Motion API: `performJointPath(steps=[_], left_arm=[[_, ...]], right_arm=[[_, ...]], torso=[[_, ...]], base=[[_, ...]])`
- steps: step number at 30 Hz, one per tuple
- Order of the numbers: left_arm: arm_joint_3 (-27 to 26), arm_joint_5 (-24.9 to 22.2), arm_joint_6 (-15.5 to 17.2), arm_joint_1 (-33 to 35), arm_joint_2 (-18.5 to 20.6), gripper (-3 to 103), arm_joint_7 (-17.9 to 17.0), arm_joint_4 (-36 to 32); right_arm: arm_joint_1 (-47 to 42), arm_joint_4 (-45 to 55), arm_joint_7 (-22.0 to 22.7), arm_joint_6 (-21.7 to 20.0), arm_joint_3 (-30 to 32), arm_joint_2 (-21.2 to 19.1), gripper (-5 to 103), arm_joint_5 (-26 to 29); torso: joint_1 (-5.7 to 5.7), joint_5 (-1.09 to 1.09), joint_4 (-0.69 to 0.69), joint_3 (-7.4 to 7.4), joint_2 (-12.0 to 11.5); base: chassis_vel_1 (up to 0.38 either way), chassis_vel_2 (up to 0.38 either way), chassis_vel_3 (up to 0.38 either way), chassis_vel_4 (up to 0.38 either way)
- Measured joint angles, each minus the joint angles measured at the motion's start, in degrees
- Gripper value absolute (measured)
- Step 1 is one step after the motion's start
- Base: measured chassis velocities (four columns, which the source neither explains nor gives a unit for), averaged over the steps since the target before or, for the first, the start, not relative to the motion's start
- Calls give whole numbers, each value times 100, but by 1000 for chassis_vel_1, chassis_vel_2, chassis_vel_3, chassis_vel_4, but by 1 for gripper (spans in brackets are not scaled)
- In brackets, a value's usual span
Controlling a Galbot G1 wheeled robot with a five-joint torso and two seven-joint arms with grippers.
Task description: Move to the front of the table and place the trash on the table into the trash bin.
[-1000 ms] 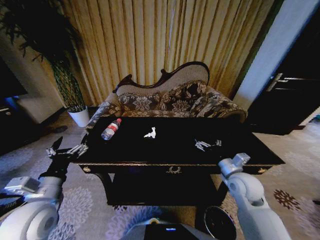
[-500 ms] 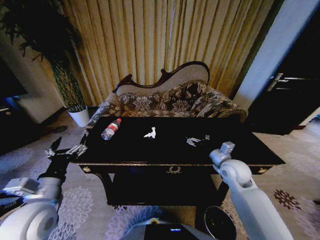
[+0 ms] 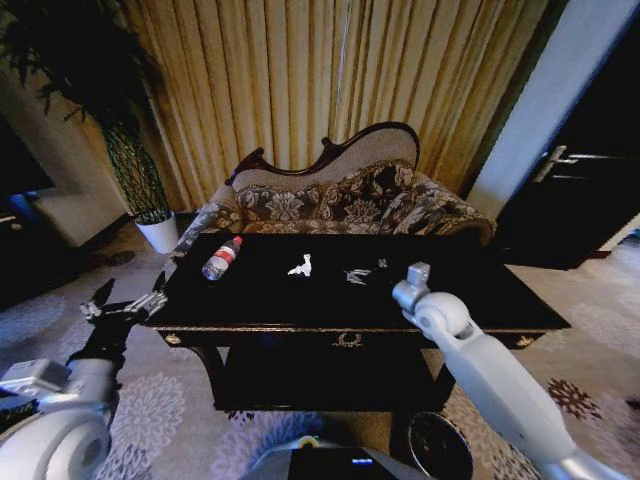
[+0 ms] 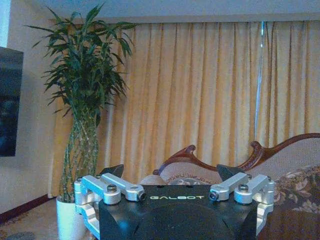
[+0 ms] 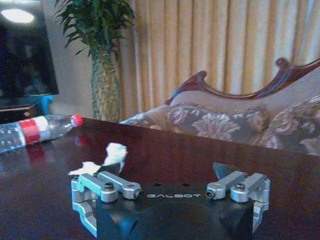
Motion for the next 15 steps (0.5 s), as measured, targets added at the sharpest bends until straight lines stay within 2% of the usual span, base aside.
performJointPath(steps=[1,3,4,6,7,9,10,15], left_arm=[[0,0,0,0,0,100,0,0],[-2,-2,0,0,-35,100,0,0],[-2,-2,0,0,-35,100,0,0],[15,8,0,-1,-72,100,-1,0],[15,8,0,-1,-72,100,-1,0],[24,18,0,-2,-102,100,-1,0],[30,31,-1,1,-125,100,-2,0],[34,42,1,12,-132,100,-2,0]], right_arm=[[0,0,0,0,0,0,100,0],[274,-7,205,-185,-346,-90,100,435],[274,-7,205,-185,-346,-90,100,435],[518,8,435,-362,-624,-133,100,808],[518,8,435,-362,-624,-133,100,808],[672,31,626,-506,-783,-135,100,1036],[847,31,883,-612,-967,-118,100,1254],[1132,-82,1216,-679,-1222,7,100,1340]], torso=[[0,0,0,0,0],[0,0,-1,0,0],[0,0,-1,0,0],[0,1,-1,0,0],[0,1,-1,0,0],[0,0,0,0,0],[0,0,-1,0,0],[0,1,-1,0,0]], base=[[0,0,0,0],[0,0,0,0],[0,0,0,0],[0,0,0,0],[0,0,0,0],[0,0,0,0],[0,0,0,0],[0,0,0,0]])
